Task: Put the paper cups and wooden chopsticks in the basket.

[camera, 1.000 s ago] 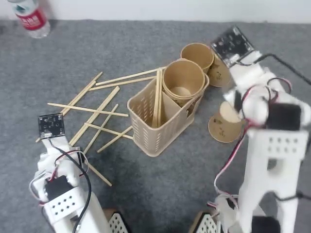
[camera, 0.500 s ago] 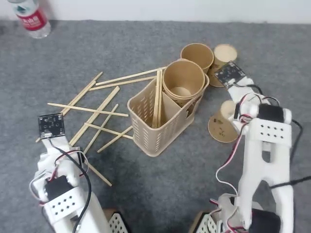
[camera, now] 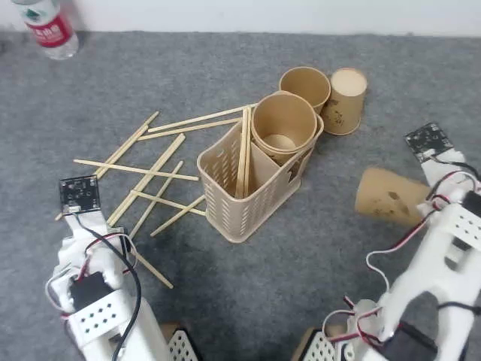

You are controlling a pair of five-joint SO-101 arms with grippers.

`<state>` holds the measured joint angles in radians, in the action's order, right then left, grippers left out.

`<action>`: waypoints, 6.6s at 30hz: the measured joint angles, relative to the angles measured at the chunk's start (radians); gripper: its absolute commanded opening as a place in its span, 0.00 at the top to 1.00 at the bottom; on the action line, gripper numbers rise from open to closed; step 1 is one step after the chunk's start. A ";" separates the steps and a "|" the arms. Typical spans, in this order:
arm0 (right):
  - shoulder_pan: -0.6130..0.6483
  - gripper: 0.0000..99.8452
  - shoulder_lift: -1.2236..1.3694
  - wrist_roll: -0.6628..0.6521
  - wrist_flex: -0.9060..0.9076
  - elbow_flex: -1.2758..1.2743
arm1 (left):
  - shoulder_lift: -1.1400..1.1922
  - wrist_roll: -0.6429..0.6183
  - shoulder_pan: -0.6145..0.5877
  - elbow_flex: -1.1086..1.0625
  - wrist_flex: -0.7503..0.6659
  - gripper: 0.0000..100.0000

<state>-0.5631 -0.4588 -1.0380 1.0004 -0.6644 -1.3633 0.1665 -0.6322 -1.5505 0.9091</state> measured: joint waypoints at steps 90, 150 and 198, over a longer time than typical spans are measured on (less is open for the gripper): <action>0.720 0.99 0.292 0.853 0.744 1.490 | 0.000 0.000 0.002 0.000 0.000 0.85; 0.730 0.86 0.362 0.713 0.750 1.557 | 0.000 0.000 0.002 0.000 0.000 0.85; 0.697 0.86 1.163 0.413 0.173 1.436 | -0.002 0.000 0.031 -0.011 0.000 0.85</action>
<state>0.1335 0.7043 -0.6252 1.1738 0.7718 -1.3648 0.1665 -0.6015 -1.5612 0.9091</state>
